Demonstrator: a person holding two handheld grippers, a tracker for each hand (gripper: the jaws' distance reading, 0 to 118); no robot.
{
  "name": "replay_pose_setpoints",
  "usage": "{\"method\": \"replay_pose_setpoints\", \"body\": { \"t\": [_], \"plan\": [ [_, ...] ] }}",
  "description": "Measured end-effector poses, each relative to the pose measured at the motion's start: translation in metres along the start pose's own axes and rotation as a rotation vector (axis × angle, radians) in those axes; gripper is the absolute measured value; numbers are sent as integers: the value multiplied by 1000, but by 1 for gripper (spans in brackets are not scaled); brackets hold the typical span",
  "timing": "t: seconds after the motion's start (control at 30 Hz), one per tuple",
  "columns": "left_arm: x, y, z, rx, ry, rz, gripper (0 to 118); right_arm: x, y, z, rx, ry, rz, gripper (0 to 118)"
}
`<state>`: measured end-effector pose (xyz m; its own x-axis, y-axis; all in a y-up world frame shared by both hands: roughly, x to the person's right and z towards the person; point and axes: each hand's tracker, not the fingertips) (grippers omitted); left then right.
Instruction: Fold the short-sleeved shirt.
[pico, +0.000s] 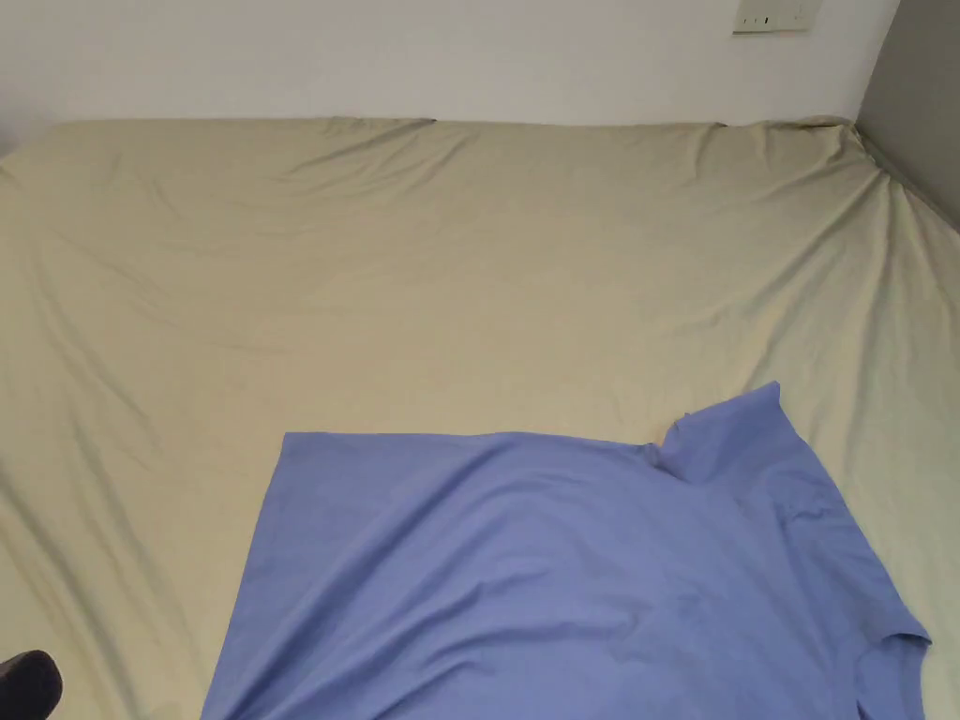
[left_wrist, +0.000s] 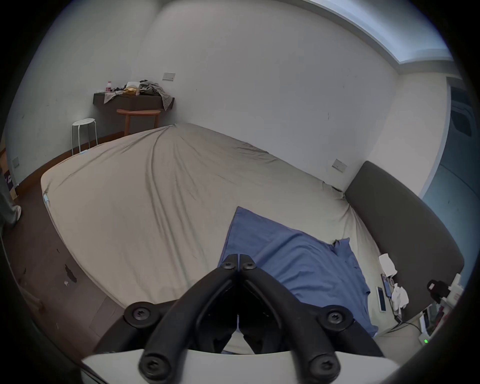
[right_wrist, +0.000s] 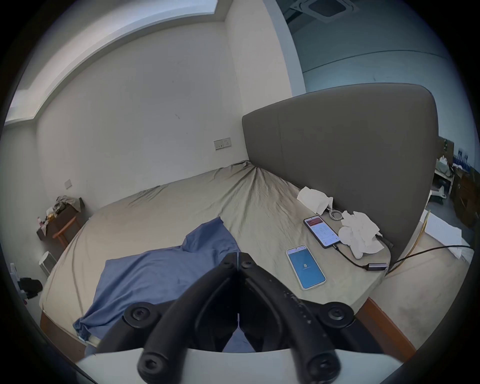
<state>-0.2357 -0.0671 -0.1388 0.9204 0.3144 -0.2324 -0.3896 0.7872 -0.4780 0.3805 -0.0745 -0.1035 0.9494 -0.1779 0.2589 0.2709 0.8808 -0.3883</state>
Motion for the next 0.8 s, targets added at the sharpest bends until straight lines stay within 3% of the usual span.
{"method": "replay_pose_setpoints", "body": {
  "t": [0.17, 0.27, 0.43, 0.47, 0.5, 0.53, 0.57, 0.63, 0.8],
  "plan": [
    [10, 23, -57, -25, -30, -18, 0, -14, 3, -12, -14, -26, 13, 0],
    [23, 60, -129, -35, -80, -40, 0, -16, 2, -23, -25, -46, 55, 0],
    [48, 106, -296, -209, -55, -187, 0, -30, 4, -51, -72, -63, 26, 0],
    [51, 109, -326, -257, -30, -219, 11, -30, 5, -58, -88, -78, 32, 0],
    [55, 112, -350, -300, -30, -240, 44, -29, 6, -65, -101, -81, 38, 0],
    [57, 114, -374, -346, -39, -224, 90, -32, 4, -70, -106, -91, 36, 0],
    [58, 113, -394, -387, -41, -201, 118, -33, 3, -75, -117, -88, 39, 0],
    [63, 113, -418, -392, -2, -180, 104, -37, 3, -85, -136, -94, 53, 0],
    [76, 92, -461, -484, 69, -302, 109, -40, 0, -99, -166, -86, 55, 0]
  ]
}}
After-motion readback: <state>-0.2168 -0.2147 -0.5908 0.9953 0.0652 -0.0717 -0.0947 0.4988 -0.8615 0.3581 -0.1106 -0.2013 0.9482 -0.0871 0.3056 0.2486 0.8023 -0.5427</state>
